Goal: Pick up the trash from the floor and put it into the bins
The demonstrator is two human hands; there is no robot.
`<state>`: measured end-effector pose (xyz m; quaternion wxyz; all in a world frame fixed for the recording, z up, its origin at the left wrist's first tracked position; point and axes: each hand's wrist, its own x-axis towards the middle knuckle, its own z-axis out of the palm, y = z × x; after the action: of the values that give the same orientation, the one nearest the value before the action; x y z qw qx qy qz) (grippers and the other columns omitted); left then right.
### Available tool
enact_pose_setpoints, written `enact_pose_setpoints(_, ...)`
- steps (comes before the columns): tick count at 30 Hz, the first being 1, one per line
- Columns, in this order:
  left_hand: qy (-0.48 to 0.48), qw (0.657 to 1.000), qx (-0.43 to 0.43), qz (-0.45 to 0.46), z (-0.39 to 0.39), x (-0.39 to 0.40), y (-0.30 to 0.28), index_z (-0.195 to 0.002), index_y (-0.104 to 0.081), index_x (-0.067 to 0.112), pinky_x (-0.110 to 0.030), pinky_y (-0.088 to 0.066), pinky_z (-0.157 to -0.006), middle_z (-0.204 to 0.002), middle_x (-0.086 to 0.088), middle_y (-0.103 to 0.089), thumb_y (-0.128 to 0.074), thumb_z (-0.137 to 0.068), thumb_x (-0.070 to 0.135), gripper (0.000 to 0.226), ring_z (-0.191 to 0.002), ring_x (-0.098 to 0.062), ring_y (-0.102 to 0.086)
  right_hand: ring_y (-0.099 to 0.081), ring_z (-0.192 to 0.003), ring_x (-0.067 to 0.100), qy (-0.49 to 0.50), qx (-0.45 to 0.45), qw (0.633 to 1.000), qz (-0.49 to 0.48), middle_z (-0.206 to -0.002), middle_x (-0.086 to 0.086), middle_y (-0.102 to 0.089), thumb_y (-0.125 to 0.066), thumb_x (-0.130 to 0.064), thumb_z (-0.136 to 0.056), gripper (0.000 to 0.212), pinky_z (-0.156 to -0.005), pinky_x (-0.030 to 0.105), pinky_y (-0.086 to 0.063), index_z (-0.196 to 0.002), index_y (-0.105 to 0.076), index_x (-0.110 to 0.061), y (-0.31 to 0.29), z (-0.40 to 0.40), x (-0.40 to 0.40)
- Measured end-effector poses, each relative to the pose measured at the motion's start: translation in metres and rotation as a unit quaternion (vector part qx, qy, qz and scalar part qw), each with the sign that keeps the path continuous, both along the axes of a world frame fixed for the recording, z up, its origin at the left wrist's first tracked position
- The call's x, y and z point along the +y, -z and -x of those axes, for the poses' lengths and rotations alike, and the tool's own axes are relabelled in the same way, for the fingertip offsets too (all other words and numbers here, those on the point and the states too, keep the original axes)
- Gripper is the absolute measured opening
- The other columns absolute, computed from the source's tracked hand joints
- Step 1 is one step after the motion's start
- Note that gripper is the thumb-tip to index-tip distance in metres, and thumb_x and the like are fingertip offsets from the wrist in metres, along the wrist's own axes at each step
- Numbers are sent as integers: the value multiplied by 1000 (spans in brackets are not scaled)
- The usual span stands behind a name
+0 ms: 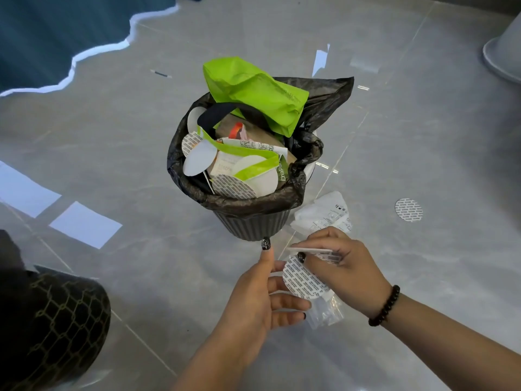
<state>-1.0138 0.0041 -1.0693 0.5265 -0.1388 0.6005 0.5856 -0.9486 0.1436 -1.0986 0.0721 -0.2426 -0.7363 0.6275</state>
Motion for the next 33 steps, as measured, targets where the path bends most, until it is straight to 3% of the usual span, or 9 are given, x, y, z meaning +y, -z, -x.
enact_pose_setpoints(5, 11, 997, 77, 16, 5, -1, -3, -107, -59, 8, -25, -53, -50, -80, -12, -73, -64, -87, 28, 28, -56, -17, -67, -61, -88, 12, -74, 25, 995, -64, -93, -11, -57, -70, -29, -65, 27, -66, 18, -51, -90, -75, -35, -5, -3, 9)
enact_pose_setpoints(9, -9, 993, 114, -8, 8, -2, -6, -106, -60, 10, -23, -52, -48, -78, -12, -73, -72, -80, 8, 28, -51, -15, -64, -62, -86, 13, -99, 24, 993, -51, -93, -10, -57, -68, -32, -60, 30, -65, 20, -50, -90, -73, -35, -13, -3, 13)
enact_pose_setpoints(14, -55, 990, 124, -45, 9, -2, -9, -107, -61, 9, -22, -49, -45, -73, -10, -70, -71, -77, 1, 32, -47, -14, -60, -62, -81, 13, -104, 50, 990, 84, -98, 9, -62, -66, -24, -58, 44, -66, 20, -47, -100, -70, -17, -21, -1, 15)
enact_pose_setpoints(18, -70, 980, 182, -37, 14, -4, -12, -103, -62, 11, -20, -48, -47, -72, -6, -72, -75, -74, 2, 32, -49, -12, -60, -63, -93, 26, -115, 67, 958, 256, -106, 21, -65, -59, -21, -56, 56, -76, 35, -51, -110, -64, -8, -31, 5, 12)
enact_pose_setpoints(20, -75, 973, 217, -33, 15, -5, -14, -100, -63, 8, -19, -48, -49, -75, -5, -73, -77, -71, 7, 33, -51, -12, -62, -63, -97, 32, -75, 62, 952, 290, -108, 22, -66, -59, -14, -57, 50, -80, 40, -52, -106, -67, -8, -37, 11, 8)
enact_pose_setpoints(22, -86, 966, 241, -36, 14, -7, -16, -98, -64, 8, -19, -49, -50, -78, -5, -75, -78, -69, 14, 33, -54, -12, -64, -64, -98, 29, -32, 58, 976, 208, -105, 14, -69, -57, -7, -66, 39, -81, 39, -50, -101, -72, -18, -41, 17, 1)
enact_pose_setpoints(26, -121, 951, 282, -27, 13, -9, -20, -90, -71, 17, -17, -51, -53, -79, 4, -74, -75, -75, 9, 17, -55, -7, -64, -65, -92, 16, 18, 84, 987, 133, -102, 0, -68, -62, 1, -71, 46, -77, 28, -54, -109, -66, -26, -51, 23, -9)
enact_pose_setpoints(28, -131, 946, 294, -34, 15, -11, -25, -89, -73, 21, -16, -52, -55, -76, 7, -74, -74, -76, 8, 18, -57, -9, -66, -66, -89, 16, 46, 77, 989, 116, -100, 1, -67, -69, 9, -75, 49, -75, 28, -55, -111, -61, -24, -57, 24, -10)
enact_pose_setpoints(33, -138, 932, 323, -92, 19, -15, -38, -90, -74, 21, -19, -54, -57, -77, -2, -74, -73, -68, 13, 24, -64, -18, -71, -67, -83, 17, 65, 93, 987, 116, -95, 6, -72, -61, 11, -81, 31, -68, 26, -56, -103, -63, -10, -72, 28, -12)
